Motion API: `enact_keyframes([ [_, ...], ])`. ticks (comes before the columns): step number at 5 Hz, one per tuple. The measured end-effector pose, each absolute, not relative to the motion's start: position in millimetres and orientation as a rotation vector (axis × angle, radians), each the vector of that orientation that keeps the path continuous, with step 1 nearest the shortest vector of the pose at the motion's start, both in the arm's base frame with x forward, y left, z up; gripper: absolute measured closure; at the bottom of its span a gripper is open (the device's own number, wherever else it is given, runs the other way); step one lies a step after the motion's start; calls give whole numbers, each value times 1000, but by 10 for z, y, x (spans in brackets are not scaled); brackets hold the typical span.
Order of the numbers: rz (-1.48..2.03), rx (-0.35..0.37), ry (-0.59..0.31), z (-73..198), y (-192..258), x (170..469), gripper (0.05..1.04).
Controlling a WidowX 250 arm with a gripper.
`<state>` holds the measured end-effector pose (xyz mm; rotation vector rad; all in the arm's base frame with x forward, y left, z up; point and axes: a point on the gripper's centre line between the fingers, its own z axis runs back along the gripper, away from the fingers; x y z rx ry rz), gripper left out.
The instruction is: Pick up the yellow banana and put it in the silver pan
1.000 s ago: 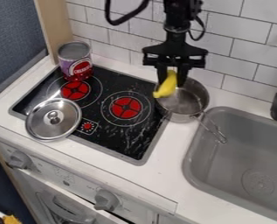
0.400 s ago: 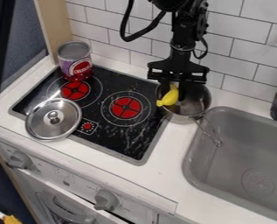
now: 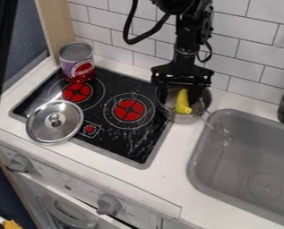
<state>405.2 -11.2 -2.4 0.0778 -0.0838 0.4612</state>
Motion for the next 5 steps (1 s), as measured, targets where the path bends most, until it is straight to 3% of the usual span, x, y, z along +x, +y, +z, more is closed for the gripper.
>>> enact_keyframes([
  [2,489,107,-111,47,-56,3984,83],
  [5,552,36,-276,939,50,3839,83],
])
